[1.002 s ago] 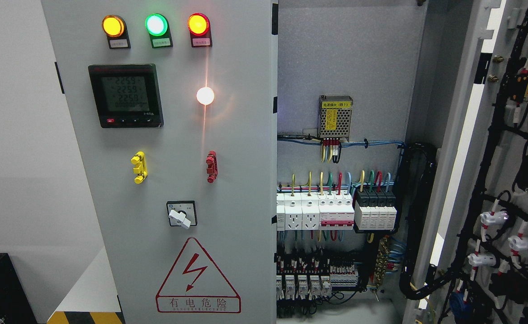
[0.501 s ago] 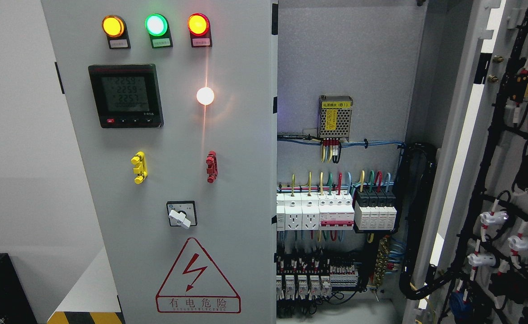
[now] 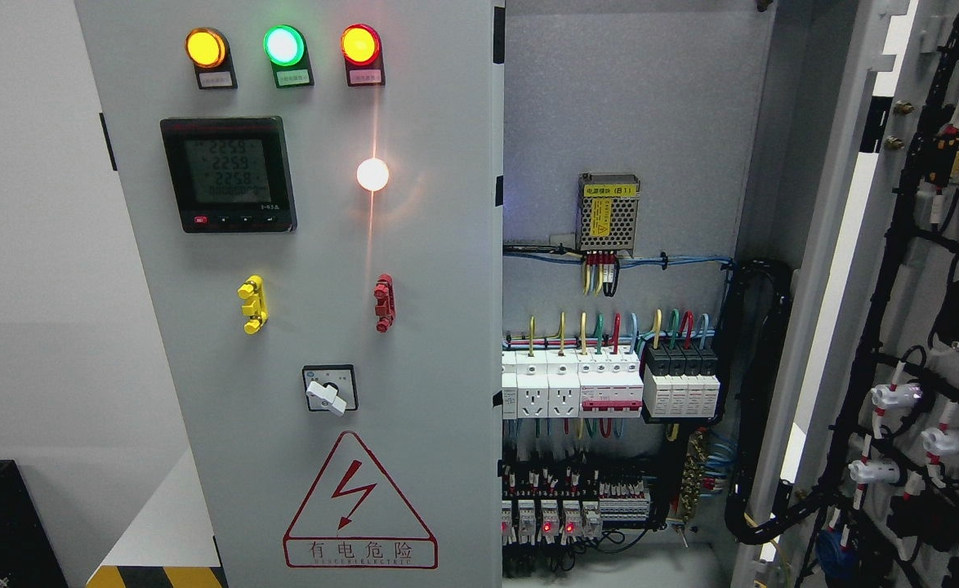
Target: Open door with both hands
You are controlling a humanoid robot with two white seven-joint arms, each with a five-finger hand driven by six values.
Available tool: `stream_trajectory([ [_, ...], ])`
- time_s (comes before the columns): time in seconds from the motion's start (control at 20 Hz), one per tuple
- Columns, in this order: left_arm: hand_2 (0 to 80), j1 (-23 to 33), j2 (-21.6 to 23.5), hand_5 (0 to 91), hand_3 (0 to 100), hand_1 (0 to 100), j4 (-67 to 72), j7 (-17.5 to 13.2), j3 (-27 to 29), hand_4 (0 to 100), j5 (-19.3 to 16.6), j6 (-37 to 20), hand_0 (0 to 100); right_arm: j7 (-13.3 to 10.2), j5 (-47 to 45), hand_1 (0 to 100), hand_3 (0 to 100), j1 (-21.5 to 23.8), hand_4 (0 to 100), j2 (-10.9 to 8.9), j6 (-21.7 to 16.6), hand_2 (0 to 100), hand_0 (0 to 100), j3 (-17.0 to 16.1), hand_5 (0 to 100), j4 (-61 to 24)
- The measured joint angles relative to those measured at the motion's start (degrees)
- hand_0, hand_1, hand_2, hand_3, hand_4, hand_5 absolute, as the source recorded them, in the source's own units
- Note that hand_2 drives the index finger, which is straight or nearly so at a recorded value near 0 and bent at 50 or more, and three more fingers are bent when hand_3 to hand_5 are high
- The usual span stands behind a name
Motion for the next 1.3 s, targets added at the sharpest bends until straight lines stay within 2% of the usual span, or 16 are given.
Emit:
stream_trajectory([
  [0.15, 0.0, 0.22, -0.13, 0.0, 0, 0, 0.12, -0.07, 0.15, 0, -0.02, -0.04, 0, -0.01, 0.00, 0, 0, 3.17, 0, -1.36, -3.49, 0, 19, 1.07, 0, -9.71],
  [0.4, 0.0, 0.36, -0.30, 0.0, 0, 0, 0.24, -0.08, 0.31, 0, -0.05, 0.17, 0, -0.02, 0.00, 0, 0, 7.01, 0, -3.80, -14.20, 0, 19, 2.71, 0, -23.76],
  [0.5, 0.0, 0.39, -0.34, 0.0, 0, 0, 0.28, -0.08, 0.35, 0, -0.07, 0.36, 0, -0.02, 0.00, 0, 0, 7.87, 0, -4.56, -16.77, 0, 19, 3.37, 0, -28.71],
  [0.7, 0.0, 0.43, -0.41, 0.0, 0, 0, 0.33, -0.21, 0.41, 0, -0.14, 0.49, 0, -0.02, 0.00, 0, 0, 8.88, 0, -5.94, -18.63, 0, 19, 4.81, 0, -37.49],
  [1.0, 0.0, 0.47, -0.44, 0.0, 0, 0, 0.39, -0.17, 0.46, 0, -0.20, 0.71, 0, -0.02, 0.00, 0, 0, 9.02, 0, -7.65, -19.20, 0, 19, 8.15, 0, -48.46],
  [1.3, 0.0, 0.54, -0.51, 0.0, 0, 0, 0.41, -0.03, 0.52, 0, -0.17, 0.28, 0, -0.27, 0.00, 0, 0, 4.53, 0, -8.28, -19.23, 0, 19, 10.45, 0, -55.51],
])
